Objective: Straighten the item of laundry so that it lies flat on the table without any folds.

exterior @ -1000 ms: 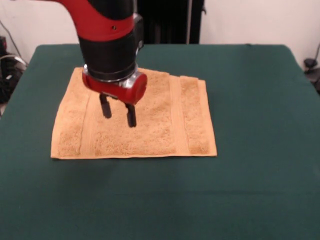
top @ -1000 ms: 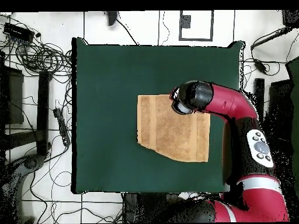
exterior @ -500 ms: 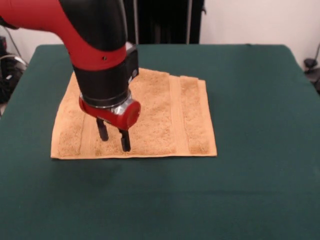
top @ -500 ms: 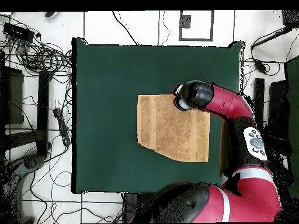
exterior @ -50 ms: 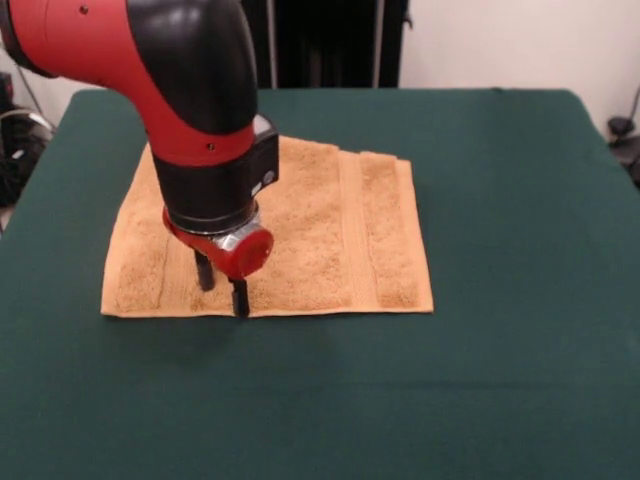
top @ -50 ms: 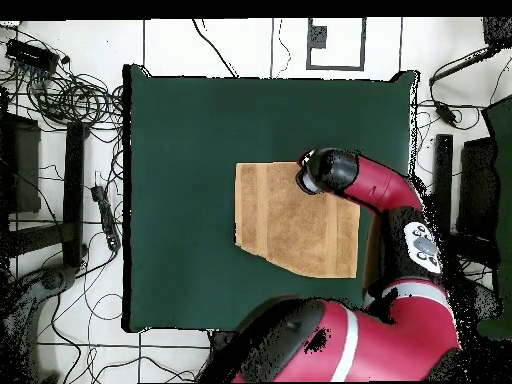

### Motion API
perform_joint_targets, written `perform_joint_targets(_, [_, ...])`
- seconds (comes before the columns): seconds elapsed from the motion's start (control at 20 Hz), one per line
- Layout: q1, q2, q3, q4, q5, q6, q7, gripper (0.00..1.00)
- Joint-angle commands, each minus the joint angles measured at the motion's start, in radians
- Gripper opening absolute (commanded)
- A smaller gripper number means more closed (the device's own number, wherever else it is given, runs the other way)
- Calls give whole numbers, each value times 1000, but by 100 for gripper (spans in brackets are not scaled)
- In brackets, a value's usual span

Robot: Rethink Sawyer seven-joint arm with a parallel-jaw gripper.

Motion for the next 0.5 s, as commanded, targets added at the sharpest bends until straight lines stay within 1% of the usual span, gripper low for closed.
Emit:
perform_joint_targets(0.05, [64, 129, -37, 193, 115, -38, 393, 100])
perform_joint_targets(0.1, [64, 127, -36, 204, 111, -55, 375, 100])
perform_joint_targets(0.15, [75, 130, -51, 202, 98, -68, 351, 0])
perform_joint_targets(0.25, [69, 125, -45, 214, 100, -87, 352, 0])
perform_joint_targets(0.3, [91, 126, -73, 201, 88, -89, 365, 0])
perform_joint_targets(0.4, [83, 119, -60, 203, 87, -152, 369, 0])
perform_joint_targets(0.5, [94, 119, -79, 178, 80, -157, 365, 0])
